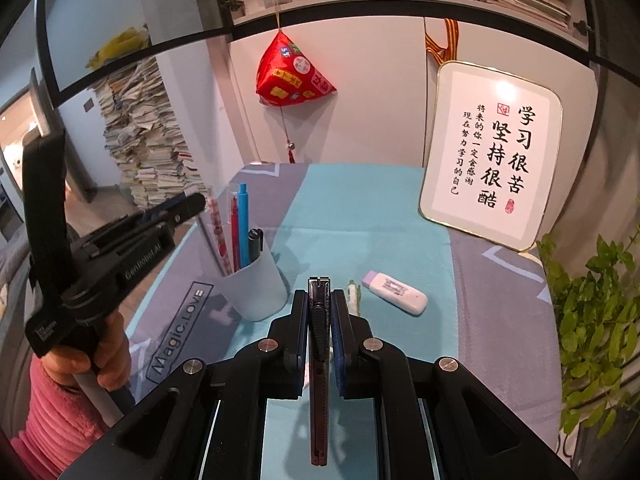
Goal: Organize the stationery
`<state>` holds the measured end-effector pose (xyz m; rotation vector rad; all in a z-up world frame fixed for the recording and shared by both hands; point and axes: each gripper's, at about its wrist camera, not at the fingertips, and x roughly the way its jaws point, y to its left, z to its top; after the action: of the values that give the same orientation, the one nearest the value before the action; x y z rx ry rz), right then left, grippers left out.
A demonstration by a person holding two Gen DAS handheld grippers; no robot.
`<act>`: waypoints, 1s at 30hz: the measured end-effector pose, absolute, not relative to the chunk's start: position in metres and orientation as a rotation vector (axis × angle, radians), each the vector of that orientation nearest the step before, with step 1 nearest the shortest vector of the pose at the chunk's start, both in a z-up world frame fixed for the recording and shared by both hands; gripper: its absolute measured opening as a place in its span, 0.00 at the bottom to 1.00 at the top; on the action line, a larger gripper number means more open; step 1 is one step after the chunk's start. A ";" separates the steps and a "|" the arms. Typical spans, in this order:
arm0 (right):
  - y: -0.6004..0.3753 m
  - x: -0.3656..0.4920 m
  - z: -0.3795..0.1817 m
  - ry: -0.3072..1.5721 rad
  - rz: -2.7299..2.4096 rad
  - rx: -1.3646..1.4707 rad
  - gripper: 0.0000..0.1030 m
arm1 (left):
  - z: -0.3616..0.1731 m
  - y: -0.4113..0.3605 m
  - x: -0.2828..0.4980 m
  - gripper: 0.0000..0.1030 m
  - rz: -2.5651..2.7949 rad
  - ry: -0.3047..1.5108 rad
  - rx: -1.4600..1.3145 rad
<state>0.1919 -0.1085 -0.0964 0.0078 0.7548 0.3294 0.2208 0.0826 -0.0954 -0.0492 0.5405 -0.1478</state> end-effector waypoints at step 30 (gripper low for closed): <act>-0.012 0.251 -0.030 0.521 0.415 0.012 0.11 | -0.122 0.144 0.146 0.44 0.085 0.549 -0.097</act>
<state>0.2512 -0.0116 -0.0305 0.0121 0.5209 0.4145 0.1463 0.1441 -0.1217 -0.0966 0.5493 0.0852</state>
